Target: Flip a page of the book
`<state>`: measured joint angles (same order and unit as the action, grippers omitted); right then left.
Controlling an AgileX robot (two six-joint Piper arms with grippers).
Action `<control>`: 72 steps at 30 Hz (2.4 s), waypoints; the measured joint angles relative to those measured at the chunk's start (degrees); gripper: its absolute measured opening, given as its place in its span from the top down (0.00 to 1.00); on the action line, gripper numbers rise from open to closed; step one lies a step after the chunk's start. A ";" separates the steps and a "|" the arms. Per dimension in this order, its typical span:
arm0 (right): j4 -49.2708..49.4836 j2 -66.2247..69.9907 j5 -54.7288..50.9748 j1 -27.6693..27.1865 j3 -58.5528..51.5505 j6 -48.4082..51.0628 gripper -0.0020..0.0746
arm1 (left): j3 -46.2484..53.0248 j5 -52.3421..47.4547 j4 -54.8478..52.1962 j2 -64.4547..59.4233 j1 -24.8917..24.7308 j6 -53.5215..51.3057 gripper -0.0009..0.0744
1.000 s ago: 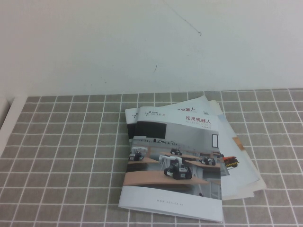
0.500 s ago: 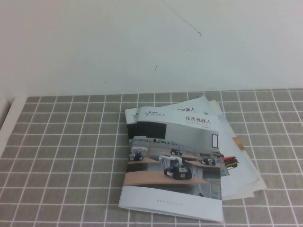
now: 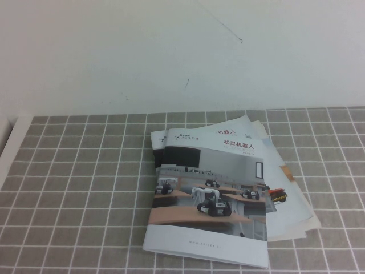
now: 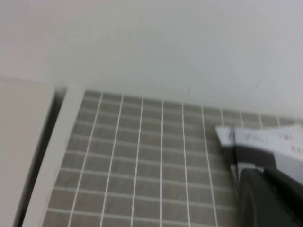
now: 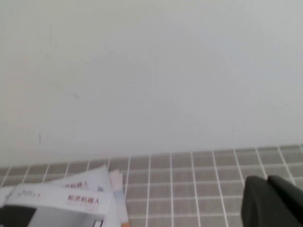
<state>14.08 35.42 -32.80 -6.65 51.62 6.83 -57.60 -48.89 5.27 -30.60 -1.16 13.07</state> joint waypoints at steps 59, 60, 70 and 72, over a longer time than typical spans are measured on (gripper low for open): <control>57.58 47.23 -5.96 15.16 -14.86 51.24 0.72 | -0.38 7.77 45.58 -75.33 -10.98 -54.55 0.99; 58.48 47.76 -5.66 15.16 -14.86 52.32 0.72 | -0.38 8.26 45.74 -75.86 -10.98 -54.56 0.99; 63.69 54.23 -4.74 15.16 -14.86 60.39 0.65 | -0.64 9.13 48.22 -79.46 -10.98 -57.36 0.99; 66.40 55.98 -4.63 15.16 -14.86 63.02 0.61 | -0.78 8.95 48.44 -79.76 -10.98 -57.36 0.99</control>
<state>80.48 91.40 -37.42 8.51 36.76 69.84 -58.38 -39.94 53.71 -110.36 -12.14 -44.28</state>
